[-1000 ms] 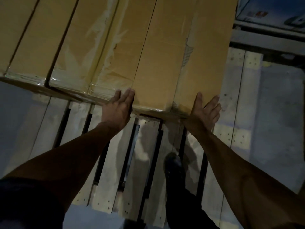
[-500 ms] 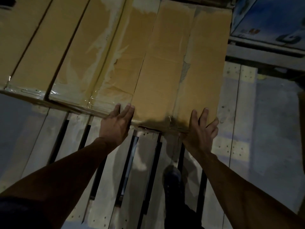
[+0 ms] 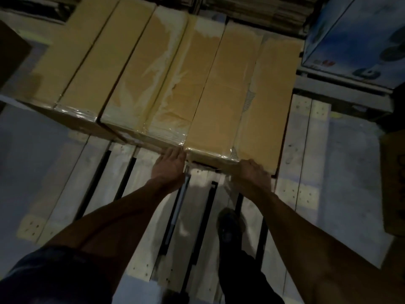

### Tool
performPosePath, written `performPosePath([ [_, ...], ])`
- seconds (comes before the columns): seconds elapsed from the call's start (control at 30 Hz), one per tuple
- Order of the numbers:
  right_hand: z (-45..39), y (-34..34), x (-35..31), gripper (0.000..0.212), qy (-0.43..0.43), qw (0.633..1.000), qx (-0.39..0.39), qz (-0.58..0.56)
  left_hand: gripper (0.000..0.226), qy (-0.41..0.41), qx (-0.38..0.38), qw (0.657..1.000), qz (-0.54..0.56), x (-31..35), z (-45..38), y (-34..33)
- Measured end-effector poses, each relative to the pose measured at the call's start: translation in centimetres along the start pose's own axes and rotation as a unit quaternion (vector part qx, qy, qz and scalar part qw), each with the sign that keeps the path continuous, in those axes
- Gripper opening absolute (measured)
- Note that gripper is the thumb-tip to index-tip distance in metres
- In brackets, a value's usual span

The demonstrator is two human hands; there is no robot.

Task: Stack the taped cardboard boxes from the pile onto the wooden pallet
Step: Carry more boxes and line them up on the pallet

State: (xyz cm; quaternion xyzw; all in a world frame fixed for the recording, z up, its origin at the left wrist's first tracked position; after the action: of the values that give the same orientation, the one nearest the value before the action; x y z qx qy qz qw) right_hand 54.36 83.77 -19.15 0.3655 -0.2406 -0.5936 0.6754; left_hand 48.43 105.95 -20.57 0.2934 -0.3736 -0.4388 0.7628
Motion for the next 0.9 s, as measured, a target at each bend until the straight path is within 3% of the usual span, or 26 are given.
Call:
performPosePath([
  [0.1, 6.3, 0.6, -2.2, 0.048, 0.012, 0.999, -0.001, -0.053, 0.058, 0.013, 0.024, 0.998, 0.050, 0.1, 6.1, 0.9],
  [0.27, 18.5, 1.2, -5.6, 0.045, 0.027, 0.997, -0.037, -0.070, 0.060, 0.047, 0.006, 0.992, 0.116, -1.4, 18.1, 0.5],
  [0.5, 34.6, -0.8, -8.8, 0.055, 0.014, 0.992, 0.020, -0.123, 0.055, 0.014, -0.007, 0.987, 0.157, -3.0, 34.2, -0.6],
  [0.9, 51.9, -8.4, -9.6, 0.062, 0.031, 0.999, 0.005, -0.043, 0.053, -0.032, 0.031, 0.989, 0.141, -5.9, 52.8, -2.9],
])
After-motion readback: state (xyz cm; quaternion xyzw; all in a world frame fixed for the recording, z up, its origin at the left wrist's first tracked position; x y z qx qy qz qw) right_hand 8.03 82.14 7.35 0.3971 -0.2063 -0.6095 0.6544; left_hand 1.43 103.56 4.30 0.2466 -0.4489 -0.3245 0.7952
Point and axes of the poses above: each hand's wrist, its own z-axis away from the middle knuckle, its own y-axis out of the back of the hand, x = y × z, the point moved 2 cm from there along -z, towards the middle knuckle, and after that the axes turned 13 degrees about z, right-handed, at the moved point
